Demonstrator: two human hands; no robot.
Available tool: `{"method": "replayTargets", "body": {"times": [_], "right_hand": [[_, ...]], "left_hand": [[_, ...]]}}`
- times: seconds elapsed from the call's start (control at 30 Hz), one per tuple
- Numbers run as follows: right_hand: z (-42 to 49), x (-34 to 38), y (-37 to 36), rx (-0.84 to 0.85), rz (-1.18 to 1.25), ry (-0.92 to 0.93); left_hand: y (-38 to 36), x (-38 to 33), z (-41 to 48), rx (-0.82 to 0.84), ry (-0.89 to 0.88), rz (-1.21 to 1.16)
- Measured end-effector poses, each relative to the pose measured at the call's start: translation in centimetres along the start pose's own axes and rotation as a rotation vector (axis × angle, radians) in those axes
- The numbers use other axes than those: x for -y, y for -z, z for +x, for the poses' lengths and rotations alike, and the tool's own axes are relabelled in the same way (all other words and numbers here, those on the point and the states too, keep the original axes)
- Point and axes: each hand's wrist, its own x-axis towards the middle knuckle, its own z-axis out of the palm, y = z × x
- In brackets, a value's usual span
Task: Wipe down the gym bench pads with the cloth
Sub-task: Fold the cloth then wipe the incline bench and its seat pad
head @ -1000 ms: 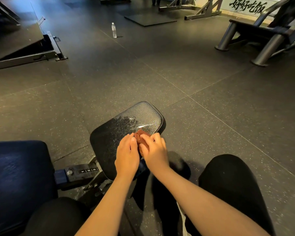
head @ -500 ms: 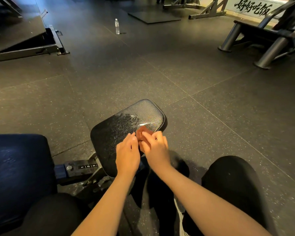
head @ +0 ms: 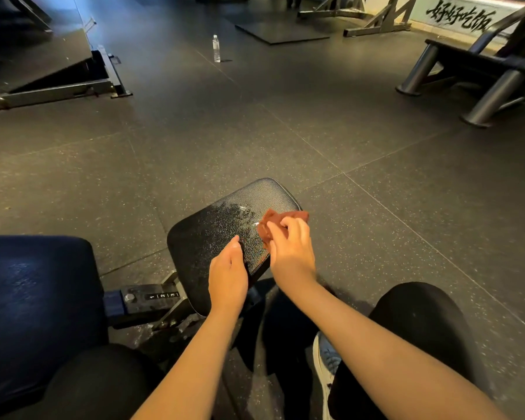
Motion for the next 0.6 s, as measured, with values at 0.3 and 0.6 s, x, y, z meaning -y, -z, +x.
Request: {"method": "replayTargets", "body": {"times": [0.3,0.6], "right_hand": [[1.2,-0.2,0.6,0.067,0.073,0.201],[-0.2,1.9,-0.7,0.369,-0.031,0.27]], "left_hand": [[0.1,-0.5,-0.1,-0.012,-0.001,0.009],[0.9,-0.7,0.2,-0.02,0.117,-0.211]]}}
